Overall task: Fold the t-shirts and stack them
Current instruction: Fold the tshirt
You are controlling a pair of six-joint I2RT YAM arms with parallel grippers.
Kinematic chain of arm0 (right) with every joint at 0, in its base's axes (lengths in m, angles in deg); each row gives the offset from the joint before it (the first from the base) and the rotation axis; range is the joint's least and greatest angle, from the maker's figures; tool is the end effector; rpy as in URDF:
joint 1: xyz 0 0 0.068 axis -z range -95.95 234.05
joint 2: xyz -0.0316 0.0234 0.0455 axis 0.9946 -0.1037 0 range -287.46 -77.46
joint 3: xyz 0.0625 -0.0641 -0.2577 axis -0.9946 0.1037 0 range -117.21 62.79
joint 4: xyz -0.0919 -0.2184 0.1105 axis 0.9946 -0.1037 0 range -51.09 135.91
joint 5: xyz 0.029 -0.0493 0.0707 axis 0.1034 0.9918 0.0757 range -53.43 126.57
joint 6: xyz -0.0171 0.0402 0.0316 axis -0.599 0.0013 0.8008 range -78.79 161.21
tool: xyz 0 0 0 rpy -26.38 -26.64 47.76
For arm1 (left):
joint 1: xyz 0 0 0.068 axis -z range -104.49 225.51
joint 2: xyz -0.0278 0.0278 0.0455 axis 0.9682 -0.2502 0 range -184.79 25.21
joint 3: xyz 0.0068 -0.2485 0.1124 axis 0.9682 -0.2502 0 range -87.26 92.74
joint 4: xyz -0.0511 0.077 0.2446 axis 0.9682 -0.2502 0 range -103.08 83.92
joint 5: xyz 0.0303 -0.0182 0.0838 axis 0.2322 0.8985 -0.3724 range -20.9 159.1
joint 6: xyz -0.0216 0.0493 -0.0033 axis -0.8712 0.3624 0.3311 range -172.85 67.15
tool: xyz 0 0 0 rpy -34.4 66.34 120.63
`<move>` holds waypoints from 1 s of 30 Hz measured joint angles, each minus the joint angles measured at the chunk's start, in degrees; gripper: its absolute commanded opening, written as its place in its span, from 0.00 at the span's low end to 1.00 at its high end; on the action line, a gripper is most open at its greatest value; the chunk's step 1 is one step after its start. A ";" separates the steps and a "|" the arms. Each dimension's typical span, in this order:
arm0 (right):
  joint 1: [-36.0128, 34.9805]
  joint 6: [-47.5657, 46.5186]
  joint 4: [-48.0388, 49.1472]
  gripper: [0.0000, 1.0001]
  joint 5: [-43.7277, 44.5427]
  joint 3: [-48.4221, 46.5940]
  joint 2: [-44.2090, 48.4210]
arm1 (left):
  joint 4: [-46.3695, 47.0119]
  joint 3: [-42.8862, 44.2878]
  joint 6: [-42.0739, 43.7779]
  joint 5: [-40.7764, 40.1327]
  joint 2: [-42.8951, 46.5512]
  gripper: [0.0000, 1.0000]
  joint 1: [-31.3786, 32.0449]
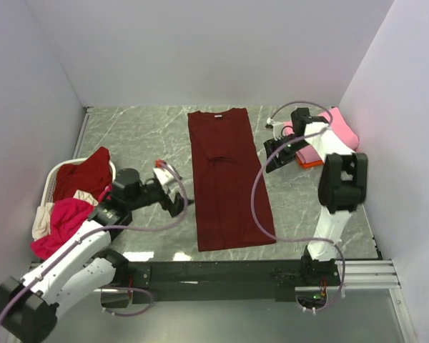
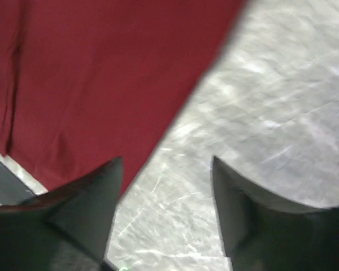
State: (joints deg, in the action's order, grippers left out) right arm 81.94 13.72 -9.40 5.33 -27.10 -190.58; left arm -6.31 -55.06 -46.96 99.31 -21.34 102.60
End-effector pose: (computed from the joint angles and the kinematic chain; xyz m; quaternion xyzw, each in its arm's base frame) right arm 0.3923 0.0327 0.2125 -0.2707 0.9196 0.2403 0.1527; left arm 0.1628 -0.1034 0.2763 0.3697 0.6871 -0.3113 0.5425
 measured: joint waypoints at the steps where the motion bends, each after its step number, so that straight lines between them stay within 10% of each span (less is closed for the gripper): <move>1: -0.02 -2.95 0.92 0.75 -1.18 3.32 3.89 | -0.07 -0.94 2.01 -0.04 -0.09 0.96 2.99; 11: -1.25 -23.74 23.67 0.81 -14.25 39.34 47.21 | -2.32 -5.60 18.56 -8.22 -4.92 0.92 28.41; 19: -16.96 -51.78 13.22 0.77 -13.94 51.08 51.39 | -3.23 -6.03 22.14 -16.74 -12.57 0.82 39.28; 30: -28.89 -54.64 13.25 0.72 -3.08 61.77 54.27 | -1.68 -6.05 23.02 -22.18 -23.78 0.70 43.41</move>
State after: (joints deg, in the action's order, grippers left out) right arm 53.05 -40.92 3.84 2.25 34.67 -136.31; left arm -7.99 -61.11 -23.94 77.13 -45.12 146.01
